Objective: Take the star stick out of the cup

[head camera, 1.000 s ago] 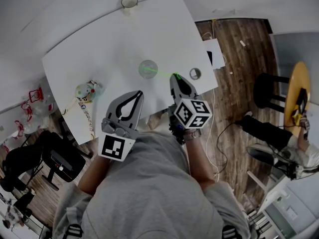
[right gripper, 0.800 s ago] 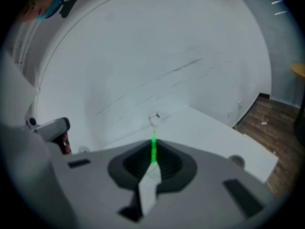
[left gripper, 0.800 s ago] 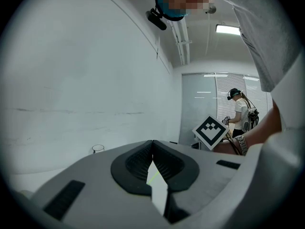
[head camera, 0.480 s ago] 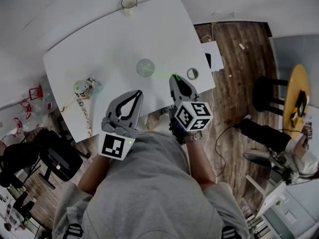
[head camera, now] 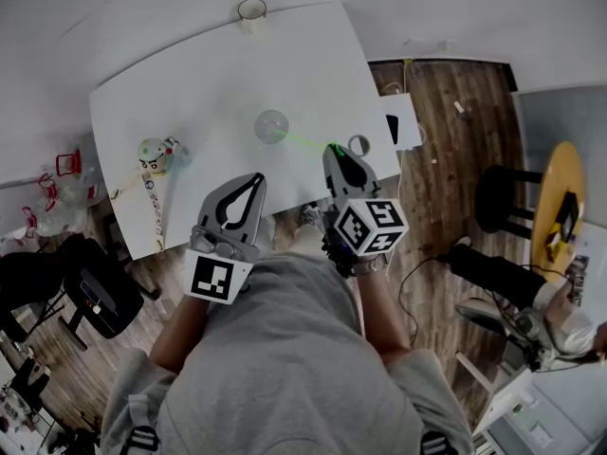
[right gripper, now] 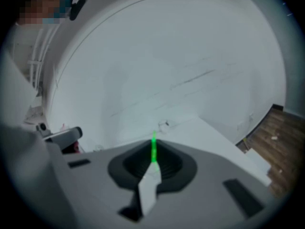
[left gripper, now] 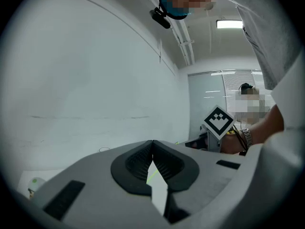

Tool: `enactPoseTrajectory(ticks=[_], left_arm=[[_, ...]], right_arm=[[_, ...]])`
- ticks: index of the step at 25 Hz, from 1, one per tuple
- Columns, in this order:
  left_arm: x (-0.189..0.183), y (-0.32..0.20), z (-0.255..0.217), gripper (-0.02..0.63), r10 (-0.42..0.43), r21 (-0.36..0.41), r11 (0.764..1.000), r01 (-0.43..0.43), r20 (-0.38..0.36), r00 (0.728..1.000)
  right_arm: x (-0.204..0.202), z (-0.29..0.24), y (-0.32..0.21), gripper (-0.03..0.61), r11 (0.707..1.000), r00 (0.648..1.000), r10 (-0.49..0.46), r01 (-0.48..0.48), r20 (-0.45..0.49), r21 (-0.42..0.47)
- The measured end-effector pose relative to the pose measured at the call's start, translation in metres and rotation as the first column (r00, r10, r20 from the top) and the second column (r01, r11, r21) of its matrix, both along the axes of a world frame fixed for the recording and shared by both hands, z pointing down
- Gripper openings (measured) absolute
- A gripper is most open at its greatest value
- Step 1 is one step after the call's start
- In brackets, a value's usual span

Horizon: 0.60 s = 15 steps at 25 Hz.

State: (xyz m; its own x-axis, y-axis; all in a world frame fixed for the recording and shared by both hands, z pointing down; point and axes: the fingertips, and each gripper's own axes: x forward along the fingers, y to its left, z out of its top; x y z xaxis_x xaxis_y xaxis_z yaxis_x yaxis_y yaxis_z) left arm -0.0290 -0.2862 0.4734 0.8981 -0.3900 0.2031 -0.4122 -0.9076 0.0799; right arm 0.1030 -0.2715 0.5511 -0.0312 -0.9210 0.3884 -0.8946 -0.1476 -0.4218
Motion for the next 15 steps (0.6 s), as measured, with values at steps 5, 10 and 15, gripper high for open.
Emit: enactPoseTrajectory(ticks=[5, 10, 15], left_arm=[[-0.004, 0.007, -0.009, 0.032, -0.052, 0.034, 0.998, 0.053, -0.009, 0.999], [-0.005, 0.019, -0.016, 0.032, -0.103, 0.057, 0.993, 0.104, -0.020, 0.994], [-0.007, 0.030, -0.026, 0.032, -0.163, 0.079, 0.983, 0.166, -0.038, 0.986]], right_arm=[[0.004, -0.013, 0.006, 0.044, 0.999, 0.999, -0.035, 0.036, -0.014, 0.033], [0.006, -0.023, 0.012, 0.044, 0.995, 0.997, -0.070, 0.072, -0.026, 0.062], [0.004, -0.039, 0.015, 0.044, 0.986, 0.990, -0.132, 0.136, -0.046, 0.095]])
